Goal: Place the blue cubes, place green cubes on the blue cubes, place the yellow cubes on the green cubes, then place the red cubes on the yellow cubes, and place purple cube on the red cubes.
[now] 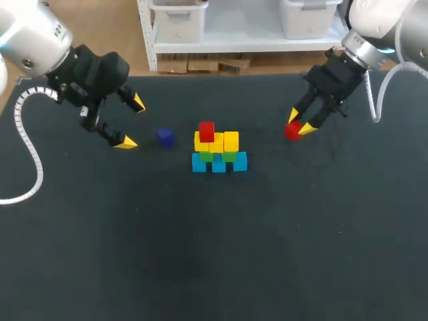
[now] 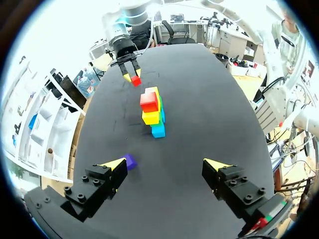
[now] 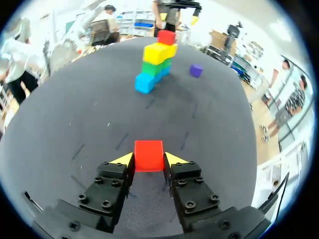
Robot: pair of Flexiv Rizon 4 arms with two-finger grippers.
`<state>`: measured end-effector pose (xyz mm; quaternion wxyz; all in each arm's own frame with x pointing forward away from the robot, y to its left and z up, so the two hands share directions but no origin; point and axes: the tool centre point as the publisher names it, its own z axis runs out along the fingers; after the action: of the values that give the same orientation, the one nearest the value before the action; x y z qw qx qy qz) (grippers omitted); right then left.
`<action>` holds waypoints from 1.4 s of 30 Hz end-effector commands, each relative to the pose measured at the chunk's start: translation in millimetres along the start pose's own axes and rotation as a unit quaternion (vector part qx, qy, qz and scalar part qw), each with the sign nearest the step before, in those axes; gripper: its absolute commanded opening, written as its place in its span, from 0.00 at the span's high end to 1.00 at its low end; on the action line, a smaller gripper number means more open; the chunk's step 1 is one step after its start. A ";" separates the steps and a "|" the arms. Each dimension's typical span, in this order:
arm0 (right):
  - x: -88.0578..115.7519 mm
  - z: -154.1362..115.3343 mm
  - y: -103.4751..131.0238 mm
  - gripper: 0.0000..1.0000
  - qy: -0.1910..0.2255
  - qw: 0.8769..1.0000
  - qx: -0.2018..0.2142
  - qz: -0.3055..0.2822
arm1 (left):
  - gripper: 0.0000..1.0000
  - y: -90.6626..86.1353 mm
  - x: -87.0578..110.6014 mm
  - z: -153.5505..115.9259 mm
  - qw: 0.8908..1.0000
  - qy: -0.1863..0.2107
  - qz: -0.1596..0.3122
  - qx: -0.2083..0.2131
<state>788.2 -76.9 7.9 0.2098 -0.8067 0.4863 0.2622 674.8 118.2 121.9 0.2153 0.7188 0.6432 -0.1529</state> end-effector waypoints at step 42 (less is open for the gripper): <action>-174.9 15.6 32.5 1.00 0.048 0.926 0.271 0.259 | 0.00 -0.7 1.5 -0.1 1.000 -0.002 0.002 -0.001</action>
<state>692.4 31.9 101.8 0.2502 -0.6114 0.7179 0.2196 674.8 118.3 121.9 0.2153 0.7188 0.6432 -0.1529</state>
